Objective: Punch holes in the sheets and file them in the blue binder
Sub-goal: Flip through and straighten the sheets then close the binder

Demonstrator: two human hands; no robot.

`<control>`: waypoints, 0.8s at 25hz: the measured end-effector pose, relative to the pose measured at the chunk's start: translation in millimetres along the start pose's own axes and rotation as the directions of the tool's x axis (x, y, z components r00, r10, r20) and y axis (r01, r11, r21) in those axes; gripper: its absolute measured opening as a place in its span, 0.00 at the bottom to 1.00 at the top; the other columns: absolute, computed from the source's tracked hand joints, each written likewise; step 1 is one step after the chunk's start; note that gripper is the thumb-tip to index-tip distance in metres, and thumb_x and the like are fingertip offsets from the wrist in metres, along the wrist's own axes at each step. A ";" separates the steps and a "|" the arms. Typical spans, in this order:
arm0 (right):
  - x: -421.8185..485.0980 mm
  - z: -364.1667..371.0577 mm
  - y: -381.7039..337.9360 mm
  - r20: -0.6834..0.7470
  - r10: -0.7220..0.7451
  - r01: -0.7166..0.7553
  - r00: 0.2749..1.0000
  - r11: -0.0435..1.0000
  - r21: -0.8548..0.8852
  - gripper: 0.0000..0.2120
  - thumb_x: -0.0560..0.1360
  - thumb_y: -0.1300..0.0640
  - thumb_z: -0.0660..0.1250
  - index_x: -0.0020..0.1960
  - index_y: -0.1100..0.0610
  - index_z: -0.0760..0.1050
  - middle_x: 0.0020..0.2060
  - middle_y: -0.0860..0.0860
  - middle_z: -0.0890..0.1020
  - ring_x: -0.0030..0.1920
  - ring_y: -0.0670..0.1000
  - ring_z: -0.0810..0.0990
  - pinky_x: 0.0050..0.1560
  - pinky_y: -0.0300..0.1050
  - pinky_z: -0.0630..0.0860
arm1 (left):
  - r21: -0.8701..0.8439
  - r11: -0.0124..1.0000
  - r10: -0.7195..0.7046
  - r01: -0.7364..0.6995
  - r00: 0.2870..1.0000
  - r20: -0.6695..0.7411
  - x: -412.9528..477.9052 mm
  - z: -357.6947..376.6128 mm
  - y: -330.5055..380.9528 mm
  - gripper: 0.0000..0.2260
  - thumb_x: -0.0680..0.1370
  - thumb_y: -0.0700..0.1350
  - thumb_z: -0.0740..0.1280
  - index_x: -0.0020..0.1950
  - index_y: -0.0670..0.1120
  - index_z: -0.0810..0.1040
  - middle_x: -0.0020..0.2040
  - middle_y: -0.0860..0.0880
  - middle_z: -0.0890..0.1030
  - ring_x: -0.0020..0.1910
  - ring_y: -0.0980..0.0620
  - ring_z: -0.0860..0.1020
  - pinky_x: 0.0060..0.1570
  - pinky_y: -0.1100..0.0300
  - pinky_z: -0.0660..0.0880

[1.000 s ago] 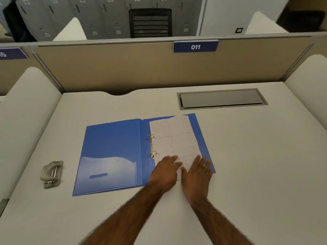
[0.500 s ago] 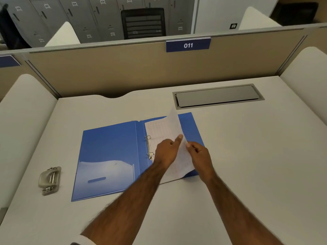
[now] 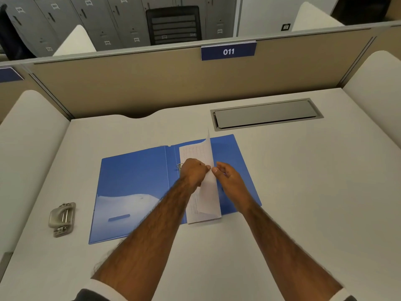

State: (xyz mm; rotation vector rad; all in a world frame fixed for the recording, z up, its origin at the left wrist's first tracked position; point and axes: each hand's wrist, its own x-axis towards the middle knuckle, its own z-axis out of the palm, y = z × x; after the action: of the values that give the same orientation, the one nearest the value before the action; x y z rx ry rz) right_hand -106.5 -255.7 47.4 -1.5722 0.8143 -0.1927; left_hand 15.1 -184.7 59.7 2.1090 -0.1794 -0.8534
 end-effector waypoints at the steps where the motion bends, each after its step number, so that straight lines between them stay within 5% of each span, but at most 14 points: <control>1: -0.8 2.0 -3.6 0.002 0.018 -0.018 1.000 1.000 0.007 0.29 0.78 0.40 0.64 0.74 0.51 0.67 0.68 0.47 0.74 0.65 0.51 0.75 0.67 0.56 0.75 | 0.022 0.999 0.036 -0.036 0.999 -0.032 -0.7 -1.6 -0.1 0.12 0.78 0.48 0.71 0.50 0.38 0.81 0.49 0.41 0.83 0.48 0.43 0.83 0.50 0.49 0.83; 4: -2.8 7.8 -10.3 0.002 0.048 -0.048 0.999 0.997 0.053 0.36 0.71 0.32 0.62 0.74 0.49 0.66 0.68 0.49 0.75 0.65 0.54 0.76 0.65 0.60 0.76 | -0.058 0.991 0.113 -0.119 0.989 -0.095 -9.7 -8.7 5.1 0.16 0.75 0.51 0.73 0.33 0.45 0.74 0.33 0.48 0.76 0.34 0.49 0.76 0.35 0.57 0.75; 6: 0.9 9.7 -11.3 -0.029 0.057 -0.054 0.998 0.995 0.087 0.32 0.74 0.31 0.59 0.71 0.48 0.68 0.65 0.50 0.77 0.62 0.54 0.78 0.63 0.58 0.77 | -0.145 0.981 0.118 -0.131 0.989 -0.094 -12.6 -16.8 5.7 0.21 0.76 0.52 0.73 0.29 0.45 0.70 0.29 0.47 0.74 0.30 0.48 0.74 0.33 0.54 0.76; 10: 8.6 1.5 -15.8 -0.098 0.130 -0.120 0.987 0.988 0.101 0.21 0.78 0.32 0.56 0.53 0.47 0.76 0.51 0.49 0.82 0.51 0.52 0.80 0.52 0.52 0.78 | -0.098 0.984 0.144 -0.150 0.987 -0.064 -10.4 -60.1 -7.4 0.16 0.76 0.49 0.72 0.39 0.37 0.75 0.41 0.38 0.80 0.38 0.45 0.79 0.45 0.38 0.82; 14: 12.3 -9.4 -10.8 -0.117 0.143 -0.146 0.983 0.989 -0.018 0.13 0.80 0.45 0.63 0.50 0.54 0.78 0.46 0.50 0.83 0.47 0.54 0.82 0.41 0.45 0.74 | -0.057 0.995 0.073 -0.084 0.982 -0.174 -1.5 -134.5 -53.7 0.17 0.77 0.46 0.72 0.50 0.30 0.78 0.49 0.35 0.84 0.43 0.43 0.82 0.48 0.40 0.82; 20: 15.4 -11.3 -10.7 -0.124 0.140 -0.146 0.982 0.988 -0.040 0.07 0.81 0.56 0.63 0.49 0.56 0.79 0.45 0.51 0.83 0.44 0.53 0.82 0.46 0.49 0.77 | 0.080 0.996 -0.021 0.045 0.958 -0.285 6.5 -183.3 -111.6 0.12 0.77 0.46 0.72 0.38 0.40 0.76 0.44 0.38 0.82 0.45 0.39 0.81 0.49 0.42 0.82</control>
State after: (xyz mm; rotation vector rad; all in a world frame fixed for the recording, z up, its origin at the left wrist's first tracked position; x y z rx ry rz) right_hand -97.5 -274.4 54.3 -1.5517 1.0302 -0.1659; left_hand 117.4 3.8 50.1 2.2938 -0.0297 -0.5607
